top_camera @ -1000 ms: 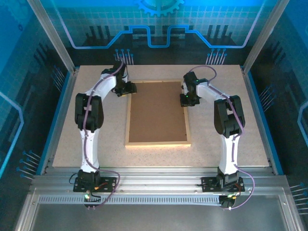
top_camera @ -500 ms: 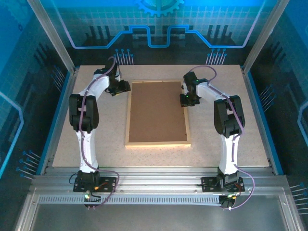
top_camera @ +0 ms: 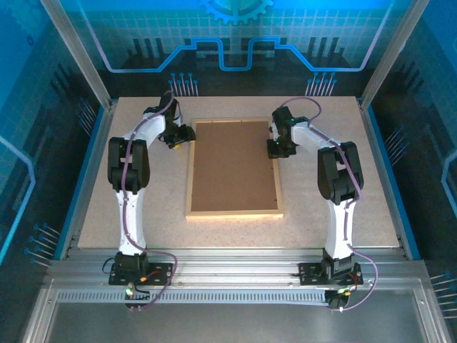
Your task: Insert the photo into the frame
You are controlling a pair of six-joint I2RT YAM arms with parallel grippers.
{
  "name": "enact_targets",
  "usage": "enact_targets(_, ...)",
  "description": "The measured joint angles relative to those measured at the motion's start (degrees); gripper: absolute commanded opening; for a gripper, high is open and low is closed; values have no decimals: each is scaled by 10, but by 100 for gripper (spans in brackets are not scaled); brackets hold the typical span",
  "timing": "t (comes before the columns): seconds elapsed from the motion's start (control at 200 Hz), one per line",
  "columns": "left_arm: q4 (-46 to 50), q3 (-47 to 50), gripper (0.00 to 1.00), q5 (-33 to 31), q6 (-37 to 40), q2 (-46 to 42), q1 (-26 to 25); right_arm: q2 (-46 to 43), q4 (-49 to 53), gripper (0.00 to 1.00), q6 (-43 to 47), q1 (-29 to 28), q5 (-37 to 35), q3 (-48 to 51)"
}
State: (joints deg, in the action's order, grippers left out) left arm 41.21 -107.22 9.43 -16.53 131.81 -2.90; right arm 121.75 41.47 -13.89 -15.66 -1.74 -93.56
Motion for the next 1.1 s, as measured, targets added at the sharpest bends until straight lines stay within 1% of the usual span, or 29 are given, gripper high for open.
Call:
enact_targets(0.32, 1, -19, 61, 6, 0, 15, -3, 3, 7, 23, 0, 0, 0, -6)
enact_targets(0.59, 15, -59, 59, 8, 1, 40, -9, 4, 7, 22, 0, -1, 0, -9)
enact_targets(0.886, 26, -81, 57, -22, 11, 55, -29, 11, 21, 22, 5, -1, -3, -21)
enact_targets(1.101, 27, -84, 57, -36, 17, 56, -38, 14, 28, 23, 9, -2, -5, -28)
